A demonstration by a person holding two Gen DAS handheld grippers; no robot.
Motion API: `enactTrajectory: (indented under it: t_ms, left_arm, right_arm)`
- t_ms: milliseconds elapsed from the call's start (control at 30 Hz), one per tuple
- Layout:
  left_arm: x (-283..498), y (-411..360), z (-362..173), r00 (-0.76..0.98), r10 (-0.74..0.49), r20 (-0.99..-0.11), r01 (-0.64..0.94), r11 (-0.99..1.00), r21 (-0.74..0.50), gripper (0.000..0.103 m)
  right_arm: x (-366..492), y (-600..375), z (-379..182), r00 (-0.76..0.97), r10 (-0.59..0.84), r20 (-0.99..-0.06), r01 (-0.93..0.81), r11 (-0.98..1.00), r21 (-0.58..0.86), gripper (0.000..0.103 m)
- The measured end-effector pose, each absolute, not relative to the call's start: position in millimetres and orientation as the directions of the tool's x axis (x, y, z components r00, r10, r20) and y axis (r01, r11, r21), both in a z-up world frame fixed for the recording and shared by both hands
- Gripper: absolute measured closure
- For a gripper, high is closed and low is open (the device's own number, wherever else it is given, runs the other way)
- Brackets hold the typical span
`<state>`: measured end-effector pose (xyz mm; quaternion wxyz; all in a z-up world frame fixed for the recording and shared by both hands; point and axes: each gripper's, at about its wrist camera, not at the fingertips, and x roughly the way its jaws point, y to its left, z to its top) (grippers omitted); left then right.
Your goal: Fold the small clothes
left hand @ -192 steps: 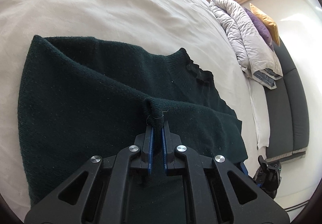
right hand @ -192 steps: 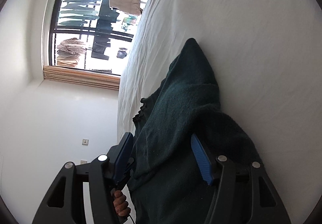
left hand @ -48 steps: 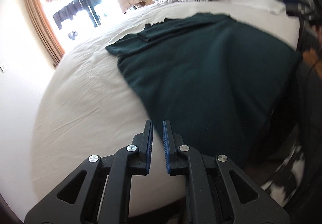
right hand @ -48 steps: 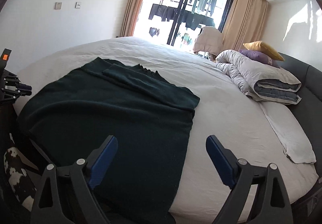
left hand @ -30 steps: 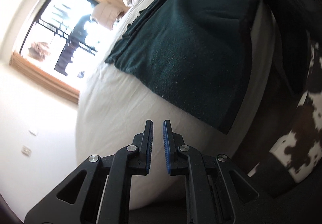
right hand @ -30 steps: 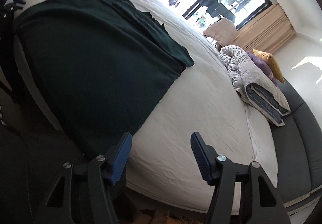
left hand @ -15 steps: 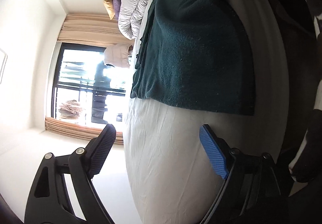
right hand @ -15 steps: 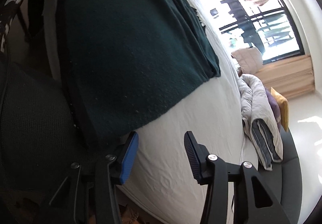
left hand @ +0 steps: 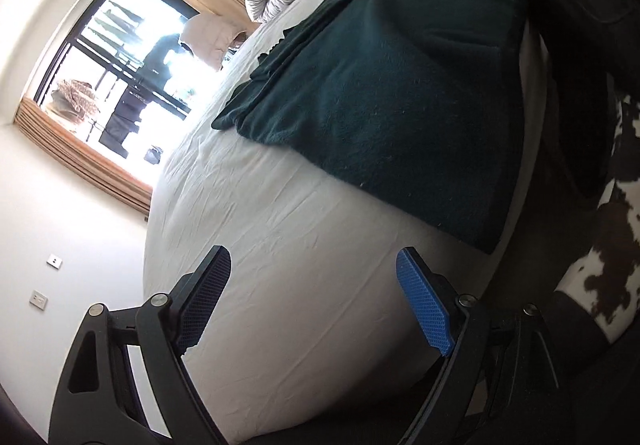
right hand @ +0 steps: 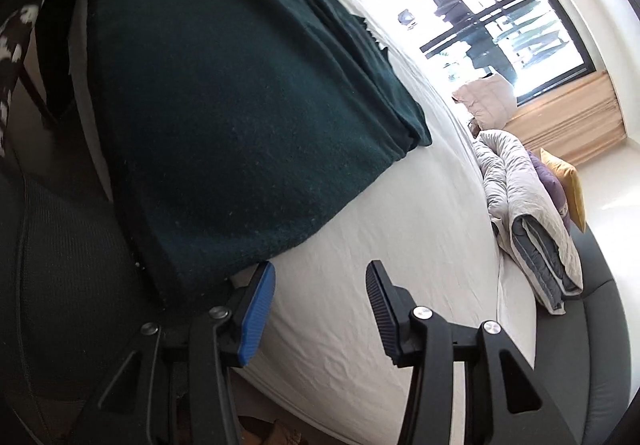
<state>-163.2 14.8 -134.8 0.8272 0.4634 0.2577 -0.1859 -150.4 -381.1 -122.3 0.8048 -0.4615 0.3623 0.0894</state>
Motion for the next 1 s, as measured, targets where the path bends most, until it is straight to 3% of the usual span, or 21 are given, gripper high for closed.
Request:
enactTrajectory:
  t_ms: [200,433,700,733,867,933,1000]
  left_arm:
    - [-189.7,-9.0,-164.9,0.9,-0.124,-0.418,0.435,0.191,0.88,0.018]
    - [-197.0,-17.8,-197.7,0.928,-0.225,-0.298,0.292,-0.06,0.954,0.016]
    - [-188.9,-35.9,-194.9,0.91,-0.312,-0.273,0.271,-0.05,0.961,0.018]
    - [-184.8,-37.3,-193.6,0.905,-0.318,-0.282,0.284,-0.04,0.958,0.021]
    - [-179.9,-33.5,-183.5,0.873,-0.295,-0.39,0.419,0.041,0.907,0.07]
    - [-179.0,-34.1,-176.9,0.865,-0.283,-0.415,0.456,0.093,0.885,0.074]
    - [-175.1,-34.3,-167.3,0.853,-0.28,-0.44,0.492,0.15,0.858,0.086]
  right_arm:
    - [-166.9,-368.4,-136.5,0.74,-0.185,-0.647,-0.528,0.437,-0.728,0.053]
    - [-165.2,-359.7,-125.4,0.74,-0.137,-0.659,-0.523,0.498,-0.691,0.053]
    - [-155.6,-357.6,-112.3,0.746,-0.091,-0.659,-0.526,0.527,-0.668,0.053]
    - [-155.5,-357.2,-110.6,0.746,-0.086,-0.661,-0.527,0.531,-0.664,0.053]
    - [-156.3,-354.8,-110.9,0.73,-0.089,-0.677,-0.543,0.526,-0.655,0.055]
    - [-157.6,-353.6,-111.5,0.726,-0.089,-0.682,-0.551,0.518,-0.654,0.057]
    - [-156.9,-355.6,-114.0,0.723,-0.096,-0.684,-0.556,0.508,-0.658,0.057]
